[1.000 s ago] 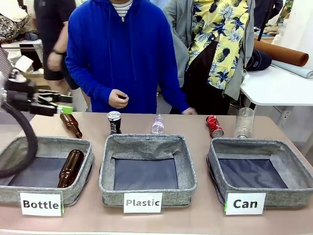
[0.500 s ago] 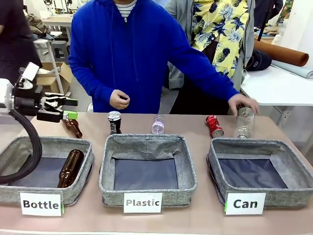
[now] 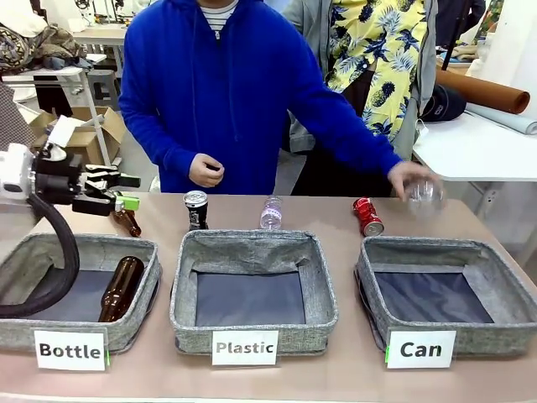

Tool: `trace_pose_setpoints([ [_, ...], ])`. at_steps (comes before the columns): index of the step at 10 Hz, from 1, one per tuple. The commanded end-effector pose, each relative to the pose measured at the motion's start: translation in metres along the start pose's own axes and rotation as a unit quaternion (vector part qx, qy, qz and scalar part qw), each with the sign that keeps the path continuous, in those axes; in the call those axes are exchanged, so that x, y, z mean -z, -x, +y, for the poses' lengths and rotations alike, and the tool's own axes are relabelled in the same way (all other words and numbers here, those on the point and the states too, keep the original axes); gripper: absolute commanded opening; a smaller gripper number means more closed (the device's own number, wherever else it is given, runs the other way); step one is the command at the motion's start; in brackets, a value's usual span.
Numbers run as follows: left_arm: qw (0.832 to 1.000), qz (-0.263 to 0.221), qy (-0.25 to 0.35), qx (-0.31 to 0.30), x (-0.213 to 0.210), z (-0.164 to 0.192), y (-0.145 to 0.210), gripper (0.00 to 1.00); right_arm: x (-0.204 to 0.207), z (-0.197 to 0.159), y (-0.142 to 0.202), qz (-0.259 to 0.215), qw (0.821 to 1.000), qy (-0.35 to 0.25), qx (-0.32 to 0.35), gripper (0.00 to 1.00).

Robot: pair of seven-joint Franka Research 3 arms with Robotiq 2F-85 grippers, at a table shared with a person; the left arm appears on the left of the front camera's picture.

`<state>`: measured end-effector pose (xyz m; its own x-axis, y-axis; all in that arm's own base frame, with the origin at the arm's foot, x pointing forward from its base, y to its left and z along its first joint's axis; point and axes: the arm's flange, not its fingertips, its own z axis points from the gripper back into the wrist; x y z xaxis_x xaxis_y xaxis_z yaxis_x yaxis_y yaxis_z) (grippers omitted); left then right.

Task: Sort the can waste into the basket.
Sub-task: Pick up the can waste from the table and place it in the right Fabric basket.

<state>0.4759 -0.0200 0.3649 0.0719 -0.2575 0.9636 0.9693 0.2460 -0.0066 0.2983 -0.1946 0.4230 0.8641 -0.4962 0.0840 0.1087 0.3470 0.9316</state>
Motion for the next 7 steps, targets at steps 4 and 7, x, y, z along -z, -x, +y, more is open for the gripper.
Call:
trace_pose_setpoints([
  [4, 0.999, 0.030, -0.004, -0.017, 0.054, 0.065, 0.050, 1.00, -0.001, 0.001, -0.002, -0.005, 1.000, -0.013, -0.013, 1.00],
  [7, 0.998, 0.061, 0.005, -0.012, 0.089, 0.077, 0.061, 1.00, -0.001, 0.001, -0.002, -0.005, 1.000, -0.013, -0.013, 1.00],
])
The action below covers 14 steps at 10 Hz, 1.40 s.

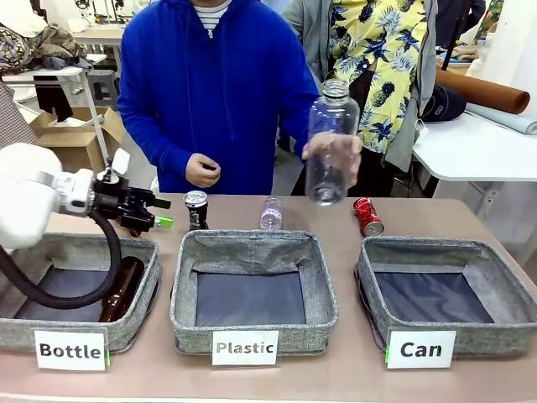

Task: Sort the can waste into the basket.
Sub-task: Pick up the can waste from the table and place it in the right Fabric basket.

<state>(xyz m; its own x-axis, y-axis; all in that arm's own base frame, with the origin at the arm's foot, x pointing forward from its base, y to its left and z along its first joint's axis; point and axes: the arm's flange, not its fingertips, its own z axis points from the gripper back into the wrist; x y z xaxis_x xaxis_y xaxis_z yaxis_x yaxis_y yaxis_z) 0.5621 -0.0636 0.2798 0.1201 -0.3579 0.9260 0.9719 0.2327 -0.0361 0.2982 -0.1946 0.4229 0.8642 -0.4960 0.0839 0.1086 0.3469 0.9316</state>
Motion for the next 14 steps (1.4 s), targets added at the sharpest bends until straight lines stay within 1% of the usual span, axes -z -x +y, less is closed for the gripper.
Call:
trace_pose_setpoints([
  [1, 1.000, 0.008, -0.002, 0.000, 0.012, 0.006, -0.001, 1.00, -0.001, 0.001, -0.002, -0.005, 1.000, -0.013, -0.013, 1.00],
  [3, 1.000, -0.008, -0.016, 0.014, 0.029, 0.005, 0.001, 1.00, -0.001, 0.001, -0.002, -0.005, 1.000, -0.013, -0.013, 1.00],
  [4, 0.999, -0.029, -0.013, 0.025, 0.041, 0.004, -0.002, 1.00, -0.001, 0.001, -0.002, -0.005, 1.000, -0.013, -0.013, 1.00],
  [6, 0.999, -0.047, -0.013, 0.016, 0.060, 0.010, -0.005, 1.00, -0.001, 0.001, -0.002, -0.005, 1.000, -0.013, -0.013, 1.00],
  [7, 0.999, -0.045, -0.007, 0.008, 0.066, 0.012, -0.005, 1.00, -0.001, 0.001, -0.002, -0.005, 1.000, -0.013, -0.013, 1.00],
  [9, 0.999, -0.053, -0.011, 0.001, 0.073, 0.014, -0.004, 1.00, -0.001, 0.001, -0.002, -0.005, 1.000, -0.013, -0.013, 1.00],
  [11, 0.997, -0.075, -0.005, 0.001, 0.072, 0.014, -0.004, 1.00, -0.001, 0.001, -0.002, -0.005, 1.000, -0.013, -0.013, 1.00],
  [12, 0.997, -0.072, 0.001, -0.003, 0.072, 0.013, -0.004, 0.40, -0.001, 0.001, -0.002, -0.005, 1.000, -0.013, -0.013, 1.00],
  [13, 0.997, -0.075, 0.003, -0.003, 0.071, 0.013, -0.004, 0.40, -0.001, 0.001, -0.002, -0.005, 1.000, -0.013, -0.013, 1.00],
  [14, 0.997, -0.075, 0.002, -0.003, 0.071, 0.013, -0.005, 0.00, -0.001, 0.001, -0.002, -0.005, 1.000, -0.013, -0.013, 1.00],
])
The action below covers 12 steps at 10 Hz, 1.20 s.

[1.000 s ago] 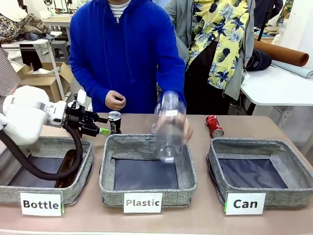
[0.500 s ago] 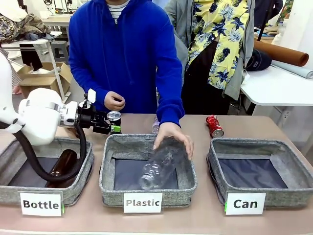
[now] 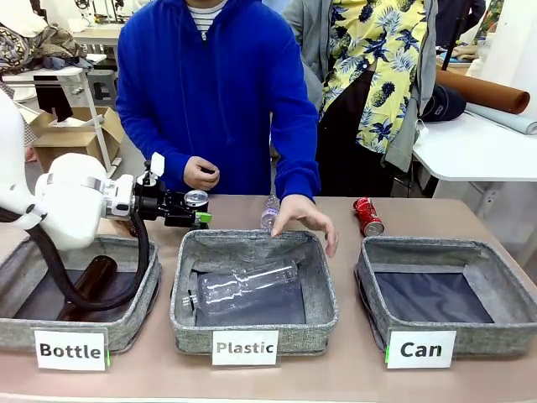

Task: Sort the can waste into the basket.
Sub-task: Pick up the can waste from the table and place it in the right Fabric basket.

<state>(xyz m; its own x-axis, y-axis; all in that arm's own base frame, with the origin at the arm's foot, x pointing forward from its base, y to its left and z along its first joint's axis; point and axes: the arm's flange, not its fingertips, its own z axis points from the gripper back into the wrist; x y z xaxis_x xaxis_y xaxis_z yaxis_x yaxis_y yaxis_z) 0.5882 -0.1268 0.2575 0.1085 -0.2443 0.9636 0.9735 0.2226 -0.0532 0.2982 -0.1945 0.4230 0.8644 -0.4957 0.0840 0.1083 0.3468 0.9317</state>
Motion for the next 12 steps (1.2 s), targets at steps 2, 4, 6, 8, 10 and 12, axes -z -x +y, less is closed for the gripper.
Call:
trace_pose_setpoints([
  [2, 1.000, -0.018, -0.004, 0.008, -0.003, -0.002, -0.003, 0.00, -0.001, 0.001, -0.002, -0.005, 1.000, -0.013, -0.013, 1.00],
  [4, 0.999, -0.033, -0.006, 0.025, -0.022, -0.008, -0.025, 0.00, -0.001, 0.001, -0.002, -0.005, 1.000, -0.013, -0.013, 1.00],
  [6, 0.995, -0.053, -0.013, 0.083, -0.082, -0.043, -0.087, 0.00, -0.001, 0.001, -0.002, -0.005, 1.000, -0.013, -0.013, 1.00],
  [8, 0.991, -0.051, 0.007, 0.123, -0.158, -0.096, -0.145, 0.00, -0.001, 0.001, -0.002, -0.005, 1.000, -0.013, -0.013, 1.00],
  [10, 0.986, -0.019, 0.102, 0.128, -0.223, -0.169, -0.168, 0.00, -0.001, 0.001, -0.002, -0.005, 1.000, -0.013, -0.013, 1.00],
  [12, 0.967, -0.011, 0.197, 0.158, -0.278, -0.236, -0.163, 0.00, -0.001, 0.001, -0.002, -0.005, 1.000, -0.013, -0.013, 1.00],
])
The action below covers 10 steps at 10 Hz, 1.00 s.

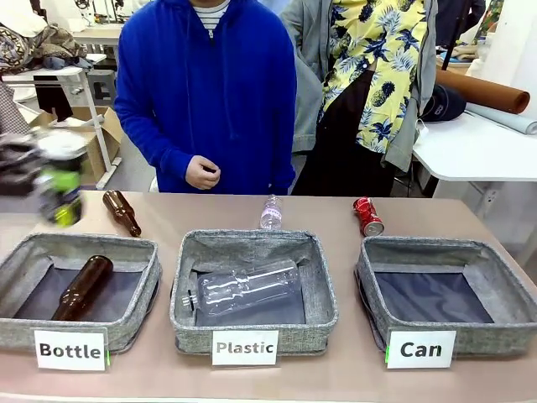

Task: Sort the can waste into the basket.
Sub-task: Pick up the can waste from the table and place it in the right Fabric basket.

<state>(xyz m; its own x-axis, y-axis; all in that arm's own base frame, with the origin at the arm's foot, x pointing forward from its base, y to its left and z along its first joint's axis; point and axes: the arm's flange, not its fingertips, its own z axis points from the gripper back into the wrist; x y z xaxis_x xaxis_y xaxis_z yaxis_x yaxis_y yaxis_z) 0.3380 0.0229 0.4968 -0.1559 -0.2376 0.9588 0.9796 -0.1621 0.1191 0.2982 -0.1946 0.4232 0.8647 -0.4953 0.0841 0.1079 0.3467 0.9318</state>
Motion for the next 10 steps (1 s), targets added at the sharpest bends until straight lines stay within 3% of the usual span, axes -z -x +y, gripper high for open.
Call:
trace_pose_setpoints([
  [1, 0.996, 0.012, -0.001, 0.087, -0.040, -0.056, 0.001, 0.00, 0.000, 0.001, -0.002, -0.005, 1.000, -0.013, -0.013, 1.00],
  [2, 0.992, 0.031, -0.022, 0.123, -0.062, -0.072, 0.006, 0.00, 0.000, 0.001, -0.002, -0.005, 1.000, -0.013, -0.013, 1.00],
  [3, 0.984, 0.046, -0.142, 0.096, -0.090, -0.061, 0.018, 0.00, 0.000, 0.001, -0.002, -0.005, 1.000, -0.013, -0.013, 1.00],
  [4, 0.997, 0.023, 0.014, 0.066, -0.042, -0.068, -0.006, 0.00, 0.000, 0.001, -0.002, -0.005, 1.000, -0.013, -0.013, 1.00],
  [6, 0.997, 0.023, 0.014, 0.066, -0.042, -0.068, -0.006, 0.00, 0.000, 0.001, -0.002, -0.005, 1.000, -0.013, -0.013, 1.00],
  [7, 0.996, 0.035, -0.028, 0.080, -0.064, -0.078, 0.001, 0.35, 0.000, 0.001, -0.002, -0.005, 1.000, -0.013, -0.013, 1.00],
  [9, 0.988, 0.014, 0.022, 0.154, -0.020, -0.042, -0.017, 0.35, 0.000, 0.001, -0.002, -0.005, 1.000, -0.013, -0.013, 1.00],
  [10, 0.972, 0.017, 0.089, 0.217, 0.048, -0.006, -0.051, 0.35, 0.000, 0.001, -0.002, -0.005, 1.000, -0.013, -0.013, 1.00],
])
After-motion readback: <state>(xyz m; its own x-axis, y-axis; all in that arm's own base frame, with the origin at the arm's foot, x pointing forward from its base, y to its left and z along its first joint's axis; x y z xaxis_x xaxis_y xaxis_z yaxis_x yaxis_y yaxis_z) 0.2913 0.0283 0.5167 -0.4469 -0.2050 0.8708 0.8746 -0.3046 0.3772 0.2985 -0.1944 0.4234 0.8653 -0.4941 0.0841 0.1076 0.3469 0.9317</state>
